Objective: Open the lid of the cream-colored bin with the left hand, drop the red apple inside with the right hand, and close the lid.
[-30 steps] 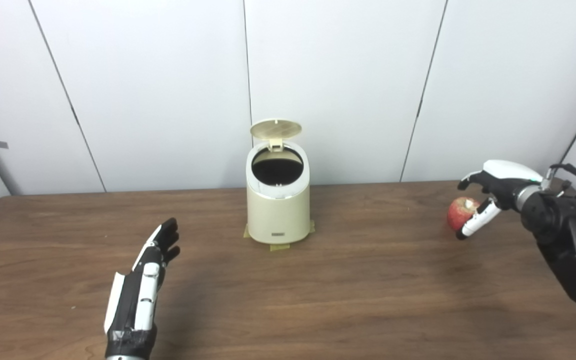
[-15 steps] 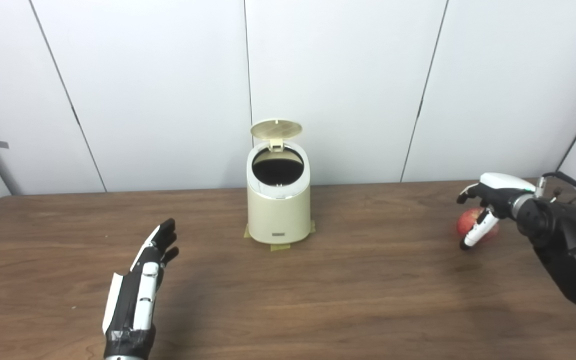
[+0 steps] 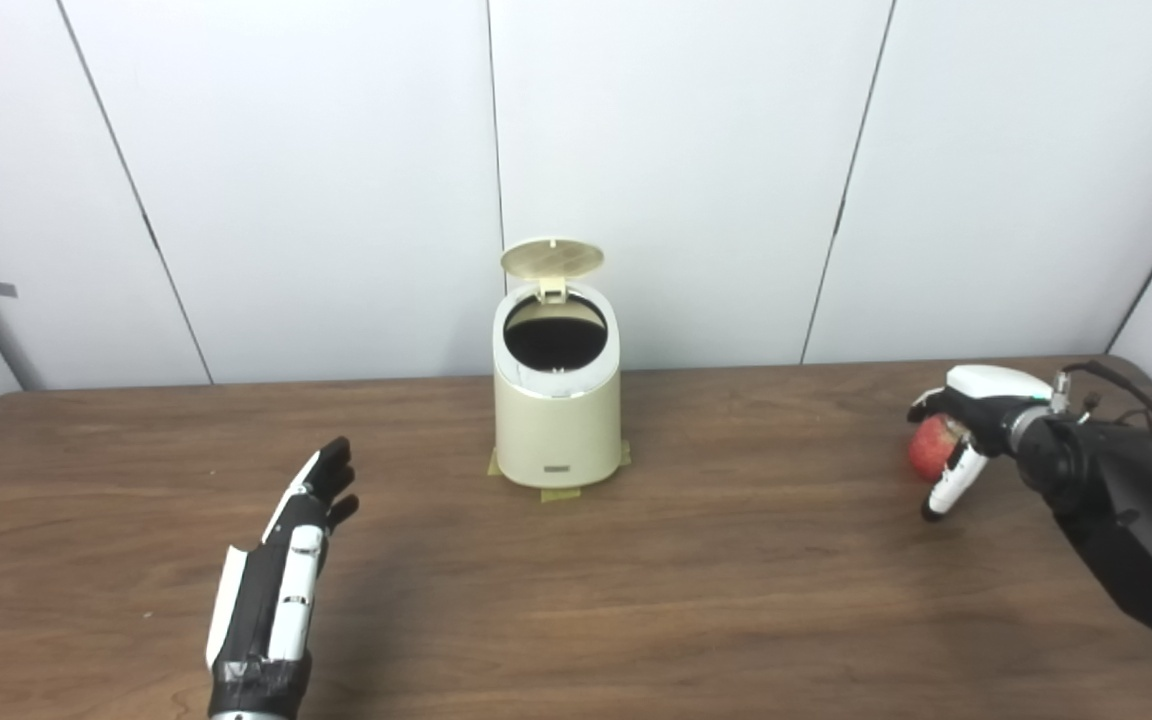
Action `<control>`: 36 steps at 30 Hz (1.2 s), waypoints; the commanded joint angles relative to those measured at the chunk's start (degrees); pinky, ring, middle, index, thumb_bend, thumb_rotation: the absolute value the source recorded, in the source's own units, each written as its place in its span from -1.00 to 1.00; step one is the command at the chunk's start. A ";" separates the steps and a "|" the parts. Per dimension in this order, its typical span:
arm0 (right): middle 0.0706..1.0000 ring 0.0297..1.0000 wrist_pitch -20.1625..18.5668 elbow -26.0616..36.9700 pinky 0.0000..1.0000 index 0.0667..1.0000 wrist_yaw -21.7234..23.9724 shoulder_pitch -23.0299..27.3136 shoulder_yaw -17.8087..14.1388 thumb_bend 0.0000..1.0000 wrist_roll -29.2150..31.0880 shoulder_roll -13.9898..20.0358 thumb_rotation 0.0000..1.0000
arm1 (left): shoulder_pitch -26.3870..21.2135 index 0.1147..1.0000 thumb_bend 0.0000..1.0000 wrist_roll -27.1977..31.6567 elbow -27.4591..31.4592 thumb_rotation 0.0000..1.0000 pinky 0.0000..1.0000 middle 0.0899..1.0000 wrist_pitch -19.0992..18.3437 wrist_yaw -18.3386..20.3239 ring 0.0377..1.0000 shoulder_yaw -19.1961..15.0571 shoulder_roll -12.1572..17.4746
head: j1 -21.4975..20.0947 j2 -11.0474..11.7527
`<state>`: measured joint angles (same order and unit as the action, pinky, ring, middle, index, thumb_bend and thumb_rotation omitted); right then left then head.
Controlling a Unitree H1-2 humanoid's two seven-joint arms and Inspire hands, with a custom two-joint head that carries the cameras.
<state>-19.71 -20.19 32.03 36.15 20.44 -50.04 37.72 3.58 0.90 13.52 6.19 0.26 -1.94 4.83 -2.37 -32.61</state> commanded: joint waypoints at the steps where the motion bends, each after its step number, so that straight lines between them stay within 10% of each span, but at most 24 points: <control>1: 0.77 0.76 -0.07 2.22 0.71 0.67 1.29 3.21 -0.06 0.74 -0.84 2.86 -0.65 | 0.17 0.82 -0.34 -0.37 2.07 0.89 0.79 0.89 0.74 -0.33 0.87 -0.08 -0.59 | -0.08 -0.01; 5: 0.74 0.61 -0.81 3.38 0.28 0.65 2.99 2.89 0.16 0.72 -0.48 3.35 -0.70 | 0.06 0.81 -0.36 -0.26 2.17 0.87 0.80 0.89 0.43 -0.29 0.87 -0.21 -0.60 | -0.17 0.10; 17: 0.58 0.36 -1.28 3.75 0.08 0.65 4.61 2.77 0.06 0.62 0.94 3.03 -0.85 | 0.18 0.80 -0.34 -0.82 2.33 0.85 0.81 0.88 0.31 -0.38 0.87 -0.21 -0.65 | 0.01 -0.08; 23: -0.06 -0.27 -1.11 0.16 -0.45 -0.04 -10.76 1.23 -0.42 0.11 -4.22 1.12 -1.00 | 0.14 0.80 -0.29 -1.14 1.91 0.83 0.82 0.88 0.82 -0.34 0.87 -0.10 -0.63 | 0.08 -0.08; 36: -0.25 -0.20 0.07 1.51 -0.35 -0.05 -18.63 0.55 -2.49 0.06 -1.92 -0.81 -1.00 | -0.05 0.78 -0.31 -1.23 1.38 0.79 0.79 0.88 1.31 -0.39 0.85 0.05 -0.91 | -0.13 0.17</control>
<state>-19.78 -21.03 15.00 34.44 19.35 -52.00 35.54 3.58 0.00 13.85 5.52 0.21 -1.96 4.65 -2.46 -32.43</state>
